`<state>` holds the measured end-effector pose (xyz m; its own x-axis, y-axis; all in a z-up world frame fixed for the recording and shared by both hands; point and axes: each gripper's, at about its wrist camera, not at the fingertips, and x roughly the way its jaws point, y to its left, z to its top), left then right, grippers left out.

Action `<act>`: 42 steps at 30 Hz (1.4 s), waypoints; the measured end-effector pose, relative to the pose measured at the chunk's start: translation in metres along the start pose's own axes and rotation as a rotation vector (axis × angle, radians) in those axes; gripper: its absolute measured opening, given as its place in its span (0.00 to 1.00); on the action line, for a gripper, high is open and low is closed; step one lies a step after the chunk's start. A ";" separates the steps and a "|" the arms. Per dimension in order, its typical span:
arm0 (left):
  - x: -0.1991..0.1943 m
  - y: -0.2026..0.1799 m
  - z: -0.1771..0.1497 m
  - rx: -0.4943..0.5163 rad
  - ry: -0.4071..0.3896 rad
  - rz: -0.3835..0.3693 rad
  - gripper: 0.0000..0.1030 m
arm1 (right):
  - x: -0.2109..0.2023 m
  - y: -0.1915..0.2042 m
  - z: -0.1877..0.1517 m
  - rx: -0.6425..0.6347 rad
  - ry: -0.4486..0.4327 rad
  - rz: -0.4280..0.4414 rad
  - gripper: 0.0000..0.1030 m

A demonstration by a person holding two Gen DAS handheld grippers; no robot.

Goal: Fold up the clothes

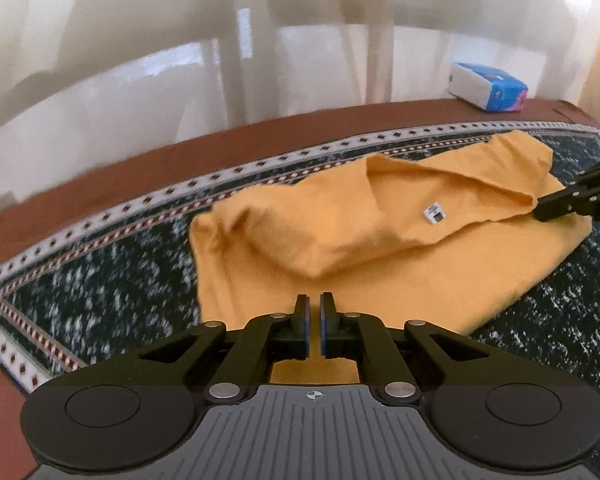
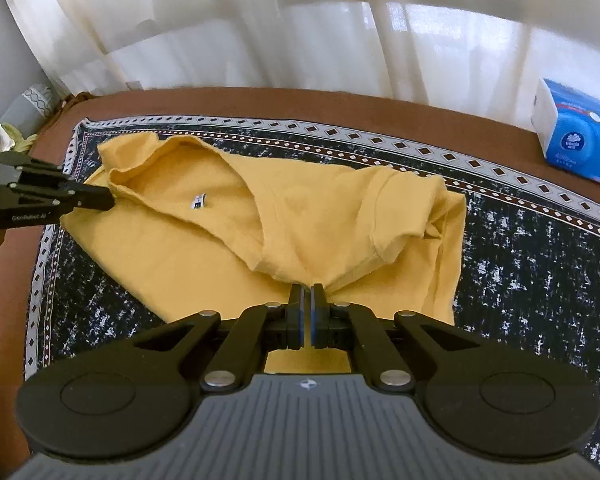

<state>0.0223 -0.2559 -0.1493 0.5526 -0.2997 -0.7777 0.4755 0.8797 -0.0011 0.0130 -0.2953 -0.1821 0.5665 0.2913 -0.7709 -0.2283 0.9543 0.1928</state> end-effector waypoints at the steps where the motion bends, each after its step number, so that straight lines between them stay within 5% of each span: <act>1: -0.003 0.001 -0.002 -0.011 0.004 0.001 0.06 | 0.000 0.001 0.000 -0.002 0.000 -0.002 0.03; 7: -0.036 -0.002 0.011 -0.014 -0.080 -0.013 0.25 | -0.016 0.002 0.007 0.038 -0.038 0.008 0.10; 9: -0.041 0.002 0.024 -0.081 -0.118 -0.008 0.30 | -0.026 0.001 0.011 0.077 -0.076 0.015 0.22; 11: -0.037 0.012 0.034 -0.198 -0.128 0.043 0.48 | -0.032 0.003 0.015 0.102 -0.108 0.020 0.26; 16: -0.020 0.037 0.047 -0.440 -0.077 0.094 0.49 | -0.033 0.006 0.027 0.197 -0.140 -0.028 0.36; 21: -0.010 0.045 0.042 -0.535 -0.043 0.110 0.54 | -0.027 -0.007 0.024 0.391 -0.163 -0.083 0.54; 24: -0.003 0.050 0.040 -0.615 -0.034 0.091 0.54 | -0.023 -0.016 0.020 0.513 -0.184 -0.102 0.54; 26: 0.000 0.049 0.040 -0.640 -0.042 0.085 0.52 | -0.021 -0.022 0.018 0.594 -0.197 -0.115 0.54; 27: 0.002 0.049 0.040 -0.650 -0.045 0.080 0.35 | -0.019 -0.025 0.016 0.635 -0.204 -0.121 0.54; 28: 0.004 0.049 0.039 -0.658 -0.039 0.080 0.08 | -0.018 -0.028 0.015 0.675 -0.210 -0.127 0.54; 29: 0.006 0.050 0.037 -0.665 -0.032 0.082 0.03 | -0.017 -0.031 0.014 0.716 -0.217 -0.133 0.54; 31: 0.006 0.050 0.033 -0.652 -0.024 0.106 0.01 | -0.014 -0.036 0.014 0.758 -0.225 -0.136 0.42; 32: 0.004 0.050 0.030 -0.641 -0.026 0.110 0.00 | -0.012 -0.038 0.013 0.775 -0.228 -0.137 0.09; 42: 0.003 0.044 -0.003 -0.598 -0.021 0.127 0.00 | -0.008 -0.046 -0.017 0.814 -0.197 -0.196 0.06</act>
